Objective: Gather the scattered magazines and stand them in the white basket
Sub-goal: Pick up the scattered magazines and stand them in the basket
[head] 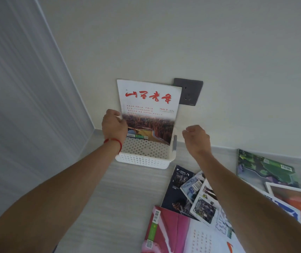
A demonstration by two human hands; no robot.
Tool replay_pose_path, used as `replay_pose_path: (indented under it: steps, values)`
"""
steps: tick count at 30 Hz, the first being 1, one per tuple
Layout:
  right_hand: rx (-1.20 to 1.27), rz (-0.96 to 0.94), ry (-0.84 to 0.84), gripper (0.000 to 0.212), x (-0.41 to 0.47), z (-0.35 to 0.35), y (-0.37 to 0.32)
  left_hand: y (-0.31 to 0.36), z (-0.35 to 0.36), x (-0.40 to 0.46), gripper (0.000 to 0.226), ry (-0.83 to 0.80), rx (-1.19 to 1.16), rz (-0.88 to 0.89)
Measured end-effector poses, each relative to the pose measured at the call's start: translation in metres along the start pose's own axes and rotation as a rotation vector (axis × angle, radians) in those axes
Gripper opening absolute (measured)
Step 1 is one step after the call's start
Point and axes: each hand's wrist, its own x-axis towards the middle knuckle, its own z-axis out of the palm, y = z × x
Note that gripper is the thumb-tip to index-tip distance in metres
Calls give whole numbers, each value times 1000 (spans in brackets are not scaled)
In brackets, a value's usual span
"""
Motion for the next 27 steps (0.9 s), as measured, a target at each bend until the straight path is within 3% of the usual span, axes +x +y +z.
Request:
replay_pose_path:
  steps: [2, 4, 8, 12, 17, 21, 24, 27]
  values:
    - [-73, -53, -14, 27, -28, -22, 31, 1, 0, -50, 26, -27, 7, 210]
    - [-173, -70, -29, 24, -57, -44, 68, 1, 8, -107, 33, -231, -17, 314]
    - [-384, -38, -41, 25, -116, -85, 132, 7, 39, -209, 38, -552, 21, 312]
    - [-427, -3, 30, 22, -170, -120, 183, 16, 67, -276, 42, -765, 237, 338]
    - [-568, -105, -145, 52, -212, -136, 227, 19, 87, -312, 59, -914, 501, 406]
    - [-614, -141, -274, 73, -218, -139, 238, 36, 98, -314, 62, -821, 472, 221]
    - [-594, -197, -339, 76, -216, -149, 242, 47, 101, -305, 49, -717, 408, 94]
    - [-548, -263, -418, 79, -213, -164, 249, 51, 97, -297, 32, -762, 240, -161]
